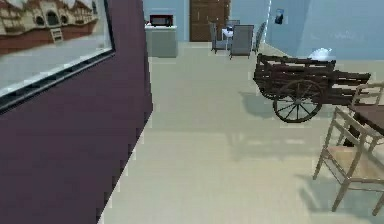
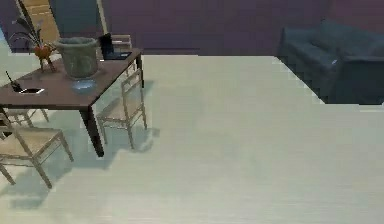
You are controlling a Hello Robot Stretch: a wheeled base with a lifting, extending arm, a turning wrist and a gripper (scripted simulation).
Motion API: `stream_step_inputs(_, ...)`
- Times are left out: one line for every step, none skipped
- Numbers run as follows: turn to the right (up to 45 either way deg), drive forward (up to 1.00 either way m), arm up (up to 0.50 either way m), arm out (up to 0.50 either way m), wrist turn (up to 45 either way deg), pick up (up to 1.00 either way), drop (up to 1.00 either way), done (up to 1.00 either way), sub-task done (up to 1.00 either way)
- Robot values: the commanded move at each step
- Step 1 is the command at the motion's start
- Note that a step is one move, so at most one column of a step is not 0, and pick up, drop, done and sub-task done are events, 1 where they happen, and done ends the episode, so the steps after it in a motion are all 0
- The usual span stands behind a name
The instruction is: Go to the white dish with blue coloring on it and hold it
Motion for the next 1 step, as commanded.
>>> stream_step_inputs(0.0, 1.0, 0.0, 0.0, 0.0, 0.0, 0.0, 0.0, 0.0)
